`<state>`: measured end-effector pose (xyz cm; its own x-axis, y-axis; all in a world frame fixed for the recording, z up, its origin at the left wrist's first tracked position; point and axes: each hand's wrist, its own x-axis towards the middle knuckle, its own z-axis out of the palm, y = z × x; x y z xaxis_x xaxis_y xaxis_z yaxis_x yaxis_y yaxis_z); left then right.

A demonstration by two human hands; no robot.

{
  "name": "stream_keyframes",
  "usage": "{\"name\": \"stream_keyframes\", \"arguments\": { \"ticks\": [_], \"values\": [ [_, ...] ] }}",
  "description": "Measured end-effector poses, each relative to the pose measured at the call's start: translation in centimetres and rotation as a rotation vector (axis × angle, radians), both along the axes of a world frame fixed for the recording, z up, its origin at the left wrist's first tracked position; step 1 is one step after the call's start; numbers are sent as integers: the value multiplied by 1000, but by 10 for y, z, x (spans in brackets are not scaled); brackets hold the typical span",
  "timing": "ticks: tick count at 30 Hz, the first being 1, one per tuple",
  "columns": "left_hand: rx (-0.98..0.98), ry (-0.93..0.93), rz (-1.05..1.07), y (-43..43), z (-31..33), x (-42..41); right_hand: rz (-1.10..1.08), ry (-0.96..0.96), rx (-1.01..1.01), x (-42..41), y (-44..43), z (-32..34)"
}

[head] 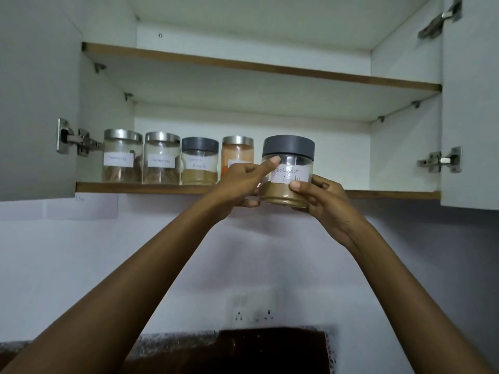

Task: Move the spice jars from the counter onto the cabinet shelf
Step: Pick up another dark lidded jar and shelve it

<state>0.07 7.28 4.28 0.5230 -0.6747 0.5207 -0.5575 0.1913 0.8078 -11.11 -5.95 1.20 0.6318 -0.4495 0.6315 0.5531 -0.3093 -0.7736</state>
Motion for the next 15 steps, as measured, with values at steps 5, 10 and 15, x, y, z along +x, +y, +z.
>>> {"name": "stream_keyframes", "arguments": {
  "ticks": [5,10,15],
  "values": [
    [-172,-6,116,-23,25,11,4,-38,-54,23,-33,36],
    [-222,-194,241,-45,19,24,-9,-13,-64,47,-77,63],
    [-131,-338,322,-65,7,41,24,91,-121,72,-102,72]
  ]
}}
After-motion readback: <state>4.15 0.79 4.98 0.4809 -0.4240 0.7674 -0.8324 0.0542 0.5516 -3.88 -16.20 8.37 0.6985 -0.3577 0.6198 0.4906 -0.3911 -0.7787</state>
